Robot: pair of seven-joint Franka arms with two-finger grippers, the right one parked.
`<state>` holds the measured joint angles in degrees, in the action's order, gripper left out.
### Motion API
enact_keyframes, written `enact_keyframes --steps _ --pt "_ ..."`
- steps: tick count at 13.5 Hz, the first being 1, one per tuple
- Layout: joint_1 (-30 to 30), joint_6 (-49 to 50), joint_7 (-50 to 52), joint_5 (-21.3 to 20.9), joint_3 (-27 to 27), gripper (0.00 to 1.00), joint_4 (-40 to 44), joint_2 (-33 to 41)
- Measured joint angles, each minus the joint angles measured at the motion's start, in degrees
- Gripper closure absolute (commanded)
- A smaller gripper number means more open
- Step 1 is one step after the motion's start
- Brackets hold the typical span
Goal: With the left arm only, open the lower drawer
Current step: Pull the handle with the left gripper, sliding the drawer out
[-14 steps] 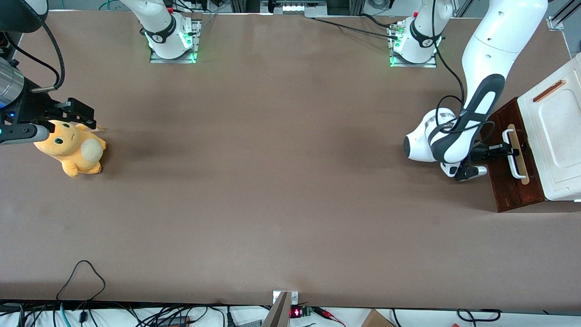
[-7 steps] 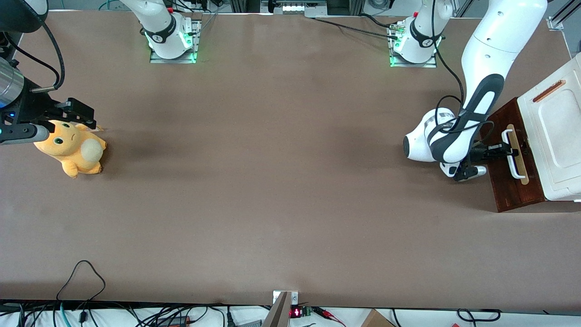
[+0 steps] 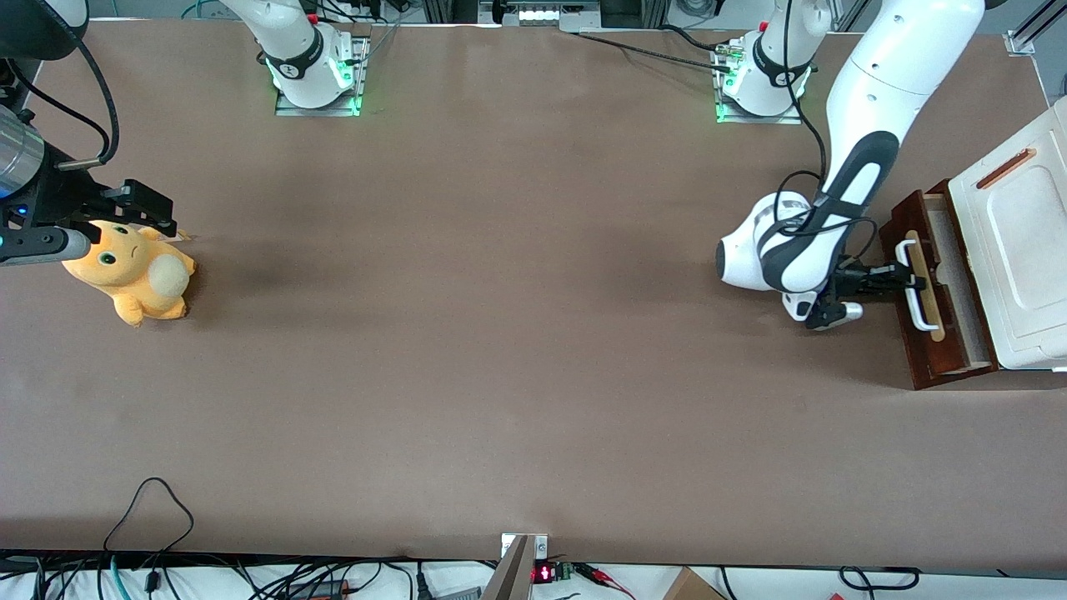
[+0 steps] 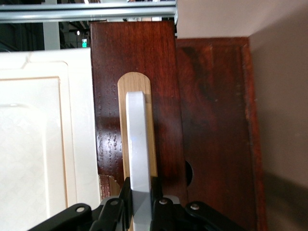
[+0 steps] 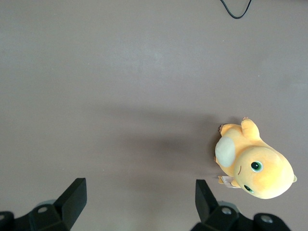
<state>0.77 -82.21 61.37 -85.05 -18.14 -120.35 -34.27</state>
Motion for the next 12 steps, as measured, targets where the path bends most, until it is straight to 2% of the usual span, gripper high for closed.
enact_keyframes --steps 5,7,8,9,10,12 --pt "-1.6 0.0 0.0 1.0 -2.7 0.99 0.1 0.1" --pt "-2.5 0.0 0.0 1.5 -3.6 0.93 0.3 0.1" --pt "-2.8 0.0 0.0 1.8 -3.8 0.67 0.4 0.1" --pt "-3.0 0.0 0.0 1.9 -3.9 0.13 0.4 0.1" --pt "-3.0 -0.2 -1.1 1.8 -3.9 0.00 0.4 0.1" --pt "-3.0 -0.2 -2.1 1.8 -3.9 0.00 0.8 0.3"
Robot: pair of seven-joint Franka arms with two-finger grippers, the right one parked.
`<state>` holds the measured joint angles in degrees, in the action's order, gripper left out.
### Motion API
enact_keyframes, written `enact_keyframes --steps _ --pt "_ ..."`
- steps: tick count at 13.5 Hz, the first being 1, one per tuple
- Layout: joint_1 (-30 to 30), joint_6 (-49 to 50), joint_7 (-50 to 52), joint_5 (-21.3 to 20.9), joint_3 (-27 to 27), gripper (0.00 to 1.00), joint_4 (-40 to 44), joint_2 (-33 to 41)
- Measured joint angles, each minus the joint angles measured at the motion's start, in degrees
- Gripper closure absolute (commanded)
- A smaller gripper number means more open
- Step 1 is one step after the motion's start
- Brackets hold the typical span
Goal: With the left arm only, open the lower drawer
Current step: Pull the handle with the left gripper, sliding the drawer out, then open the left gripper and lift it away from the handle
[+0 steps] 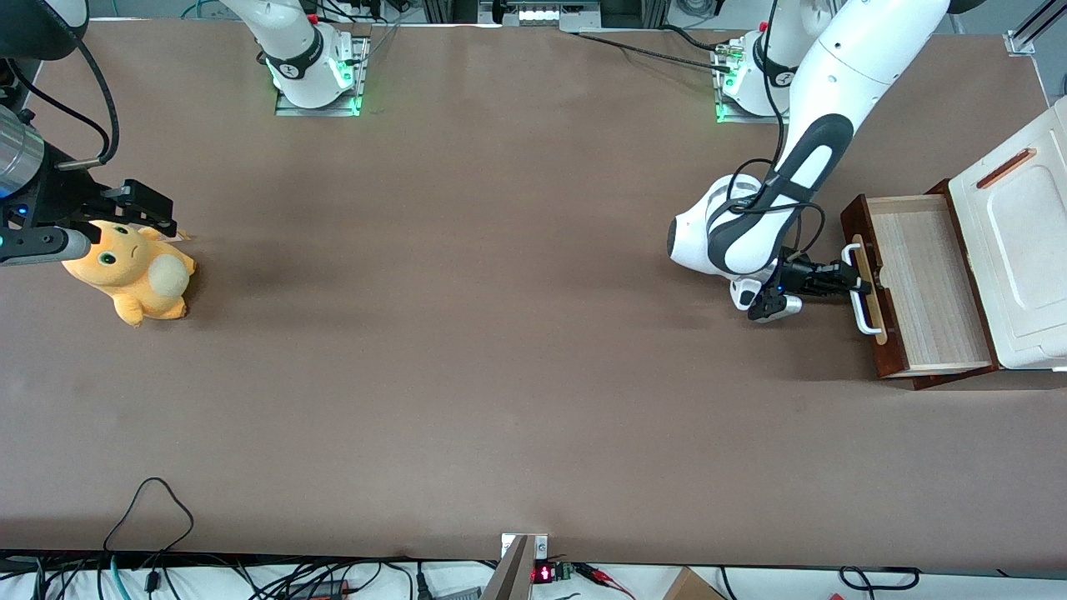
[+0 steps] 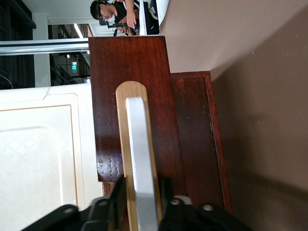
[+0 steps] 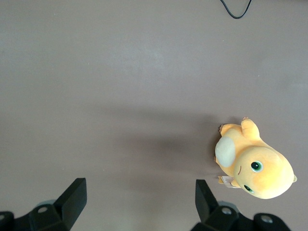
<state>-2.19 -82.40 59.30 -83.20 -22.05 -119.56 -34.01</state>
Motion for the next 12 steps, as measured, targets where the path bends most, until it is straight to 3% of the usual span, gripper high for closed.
enact_keyframes --steps 2,5,12 --pt "0.5 0.0 -0.3 1.0 0.1 0.00 0.6 0.6" --pt "0.7 -2.4 -4.1 7.3 0.2 0.00 3.2 3.1" --pt "2.7 -11.9 -22.3 36.7 0.5 0.00 14.9 16.0"
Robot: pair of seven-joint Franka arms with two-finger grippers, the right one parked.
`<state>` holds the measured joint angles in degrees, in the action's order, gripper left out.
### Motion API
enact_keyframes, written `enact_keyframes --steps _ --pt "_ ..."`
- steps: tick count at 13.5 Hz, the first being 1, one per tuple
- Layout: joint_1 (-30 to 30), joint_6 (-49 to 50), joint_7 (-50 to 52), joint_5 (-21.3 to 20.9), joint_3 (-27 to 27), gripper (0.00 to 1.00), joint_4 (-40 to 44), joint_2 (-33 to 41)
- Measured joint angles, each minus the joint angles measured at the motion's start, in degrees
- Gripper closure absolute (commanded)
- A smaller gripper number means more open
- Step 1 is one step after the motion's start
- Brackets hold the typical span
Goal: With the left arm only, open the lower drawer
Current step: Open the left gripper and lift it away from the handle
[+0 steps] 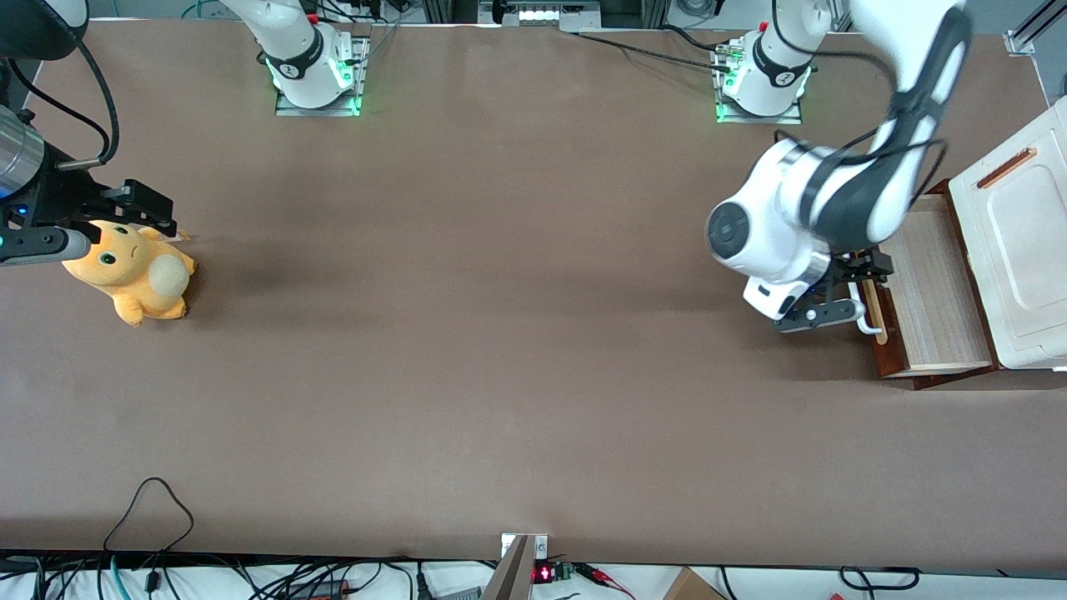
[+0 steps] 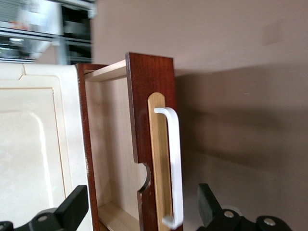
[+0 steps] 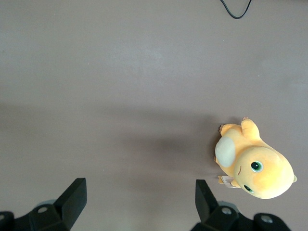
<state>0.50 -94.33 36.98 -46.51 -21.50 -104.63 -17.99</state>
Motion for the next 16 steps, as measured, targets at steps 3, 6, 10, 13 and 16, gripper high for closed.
enact_keyframes --steps 3,6,10,13,16 --pt "0.9 -0.7 -10.6 18.8 4.5 0.00 6.2 6.5" --pt "1.1 -0.7 -26.6 35.0 11.9 0.00 9.2 11.4" --pt "1.7 -0.7 -42.4 46.0 20.2 0.00 9.4 14.9" --pt "1.5 -0.7 -42.8 46.3 20.0 0.00 9.4 15.4" --pt "1.4 -0.7 -42.8 46.3 20.0 0.00 9.4 15.4"
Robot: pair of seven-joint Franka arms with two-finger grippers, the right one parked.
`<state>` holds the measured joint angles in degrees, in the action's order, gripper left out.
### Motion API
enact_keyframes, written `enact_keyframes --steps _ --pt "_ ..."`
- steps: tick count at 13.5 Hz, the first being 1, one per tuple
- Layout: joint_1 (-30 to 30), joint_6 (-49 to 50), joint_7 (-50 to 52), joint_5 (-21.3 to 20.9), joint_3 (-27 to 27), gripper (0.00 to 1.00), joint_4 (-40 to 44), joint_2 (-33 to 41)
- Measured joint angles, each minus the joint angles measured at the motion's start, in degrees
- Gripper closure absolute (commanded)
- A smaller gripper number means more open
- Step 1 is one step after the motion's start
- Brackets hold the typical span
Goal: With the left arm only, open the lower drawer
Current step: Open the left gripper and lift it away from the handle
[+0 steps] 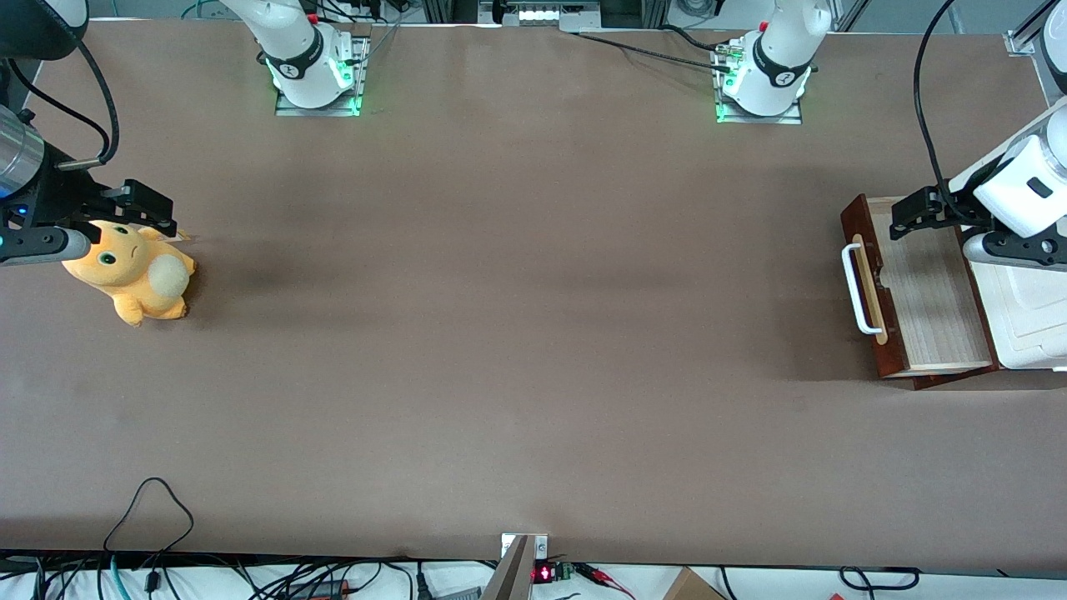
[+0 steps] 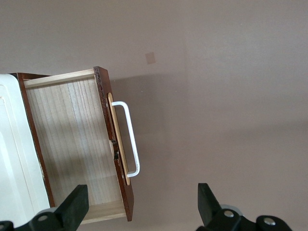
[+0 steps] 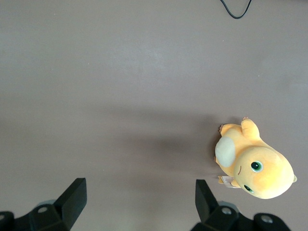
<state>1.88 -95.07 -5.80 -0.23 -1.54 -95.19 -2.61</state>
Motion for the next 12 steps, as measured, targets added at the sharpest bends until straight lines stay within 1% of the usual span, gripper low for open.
enact_keyframes --steps 12 --pt "-0.1 0.8 0.0 0.0 -0.2 0.00 1.0 0.1"
